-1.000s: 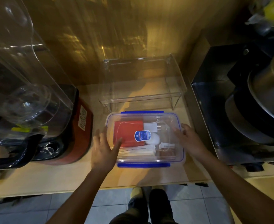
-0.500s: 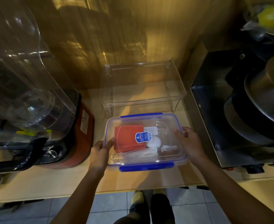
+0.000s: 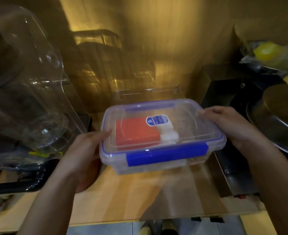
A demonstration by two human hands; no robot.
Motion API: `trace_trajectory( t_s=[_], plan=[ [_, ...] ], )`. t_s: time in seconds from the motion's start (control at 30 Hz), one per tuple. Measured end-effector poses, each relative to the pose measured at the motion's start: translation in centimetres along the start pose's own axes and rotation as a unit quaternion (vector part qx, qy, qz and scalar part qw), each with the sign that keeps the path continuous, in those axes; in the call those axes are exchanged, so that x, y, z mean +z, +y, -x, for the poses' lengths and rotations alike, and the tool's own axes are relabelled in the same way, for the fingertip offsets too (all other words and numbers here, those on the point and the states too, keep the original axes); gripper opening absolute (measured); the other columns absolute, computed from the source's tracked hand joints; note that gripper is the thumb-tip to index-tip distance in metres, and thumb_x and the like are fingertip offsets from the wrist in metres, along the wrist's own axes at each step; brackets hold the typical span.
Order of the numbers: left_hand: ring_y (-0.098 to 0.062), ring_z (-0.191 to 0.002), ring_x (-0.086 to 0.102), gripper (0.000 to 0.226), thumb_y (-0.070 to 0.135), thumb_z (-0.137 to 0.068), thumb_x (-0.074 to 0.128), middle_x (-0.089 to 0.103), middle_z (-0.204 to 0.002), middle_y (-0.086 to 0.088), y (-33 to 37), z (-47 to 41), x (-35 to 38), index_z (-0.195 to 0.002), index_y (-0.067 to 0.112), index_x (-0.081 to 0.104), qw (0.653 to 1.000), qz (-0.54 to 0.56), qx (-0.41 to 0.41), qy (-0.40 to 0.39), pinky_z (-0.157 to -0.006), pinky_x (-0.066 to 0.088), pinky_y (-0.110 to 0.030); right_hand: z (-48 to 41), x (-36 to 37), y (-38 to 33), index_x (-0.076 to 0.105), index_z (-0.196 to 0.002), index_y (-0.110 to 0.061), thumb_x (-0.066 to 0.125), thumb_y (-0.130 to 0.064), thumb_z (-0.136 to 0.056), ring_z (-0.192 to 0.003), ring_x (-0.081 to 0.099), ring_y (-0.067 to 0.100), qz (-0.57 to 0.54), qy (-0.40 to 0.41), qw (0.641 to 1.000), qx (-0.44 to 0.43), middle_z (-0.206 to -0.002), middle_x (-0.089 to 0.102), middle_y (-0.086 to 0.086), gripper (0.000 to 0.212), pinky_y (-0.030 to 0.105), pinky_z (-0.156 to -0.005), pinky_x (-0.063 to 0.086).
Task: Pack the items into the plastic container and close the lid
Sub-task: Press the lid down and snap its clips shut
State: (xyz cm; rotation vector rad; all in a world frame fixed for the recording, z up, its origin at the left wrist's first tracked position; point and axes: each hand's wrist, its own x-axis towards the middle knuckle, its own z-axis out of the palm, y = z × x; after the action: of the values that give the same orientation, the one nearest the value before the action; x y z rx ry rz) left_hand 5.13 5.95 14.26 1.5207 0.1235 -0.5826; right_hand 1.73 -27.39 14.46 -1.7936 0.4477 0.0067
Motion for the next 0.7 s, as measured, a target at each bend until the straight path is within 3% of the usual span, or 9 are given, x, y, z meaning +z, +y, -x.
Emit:
trace_trajectory(
  t_s=[0.07, 0.17, 0.3, 0.43, 0.53, 0.63, 0.7],
  plan=[
    [-0.023, -0.076, 0.073, 0.029, 0.031, -0.088, 0.058, 0.076, -0.088, -0.016, 2.1, -1.1, 0.4, -0.093, 0.007, 0.072, 0.994, -0.048, 0.073, 0.061, -0.057, 0.057, -0.026, -1.3, 0.3, -1.4, 0.066, -0.093, -0.020, 0.062, -0.031, -0.085, -0.060, 0.069, 0.004, 0.006, 0.009, 1.000, -0.026, -0.071, 0.072, 0.000, 0.014, 0.013, -0.043, 0.049],
    [-0.024, -0.079, 0.073, 0.030, 0.032, -0.083, 0.064, 0.075, -0.092, -0.014, 5.1, -3.9, 0.4, -0.104, 0.010, 0.066, 0.984, -0.072, 0.122, 0.108, -0.068, 0.059, -0.035, -3.5, 1.2, -3.3, 0.061, -0.092, -0.022, 0.062, -0.033, -0.084, -0.062, 0.070, 0.004, 0.005, 0.020, 0.998, -0.058, -0.083, 0.070, 0.000, 0.014, 0.014, -0.043, 0.050],
    [-0.007, -0.067, 0.072, 0.044, 0.031, -0.081, 0.067, 0.073, -0.091, -0.002, 8.0, -8.4, 0.0, -0.120, 0.015, 0.058, 0.968, -0.116, 0.179, 0.133, -0.049, 0.053, -0.017, -7.0, 2.3, -5.5, 0.057, -0.085, -0.024, 0.062, -0.035, -0.085, -0.065, 0.070, 0.008, -0.008, 0.045, 0.997, -0.069, -0.085, 0.069, 0.000, 0.011, 0.021, -0.053, 0.052],
    [0.001, -0.064, 0.070, 0.040, 0.032, -0.084, 0.064, 0.068, -0.090, 0.006, 8.1, -11.9, -0.1, -0.121, 0.020, 0.053, 0.957, -0.134, 0.213, 0.144, -0.047, 0.050, -0.011, -10.1, 3.5, -6.1, 0.054, -0.107, -0.018, 0.064, -0.037, -0.083, -0.077, 0.066, 0.011, -0.007, 0.071, 0.995, -0.069, -0.086, 0.064, -0.003, 0.033, 0.025, -0.060, 0.051],
    [-0.005, -0.073, 0.071, 0.037, 0.032, -0.086, 0.062, 0.069, -0.097, 0.001, 6.7, -13.6, -0.1, -0.120, 0.017, 0.054, 0.953, -0.141, 0.229, 0.137, -0.060, 0.057, -0.019, -11.6, 4.3, -5.3, 0.053, -0.118, -0.016, 0.065, -0.033, -0.083, -0.077, 0.065, 0.010, -0.014, 0.061, 0.997, -0.051, -0.085, 0.063, -0.006, 0.041, 0.025, -0.060, 0.051],
    [-0.021, -0.093, 0.070, 0.042, 0.034, -0.087, 0.061, 0.069, -0.109, -0.010, 5.0, -14.5, -0.3, -0.123, 0.013, 0.054, 0.957, -0.150, 0.208, 0.134, -0.081, 0.058, -0.038, -12.7, 5.1, -3.9, 0.053, -0.118, -0.017, 0.064, -0.035, -0.083, -0.078, 0.064, 0.011, -0.002, 0.077, 0.996, -0.038, -0.084, 0.062, -0.007, 0.041, 0.028, -0.063, 0.052],
    [-0.021, -0.094, 0.070, 0.042, 0.035, -0.089, 0.058, 0.069, -0.110, -0.011, 3.9, -14.7, -0.5, -0.126, 0.015, 0.052, 0.954, -0.173, 0.214, 0.122, -0.084, 0.057, -0.041, -13.1, 5.6, -3.0, 0.054, -0.115, -0.018, 0.064, -0.037, -0.083, -0.075, 0.063, 0.010, 0.013, 0.083, 0.996, -0.027, -0.081, 0.061, -0.008, 0.038, 0.026, -0.058, 0.049]
  ],
)
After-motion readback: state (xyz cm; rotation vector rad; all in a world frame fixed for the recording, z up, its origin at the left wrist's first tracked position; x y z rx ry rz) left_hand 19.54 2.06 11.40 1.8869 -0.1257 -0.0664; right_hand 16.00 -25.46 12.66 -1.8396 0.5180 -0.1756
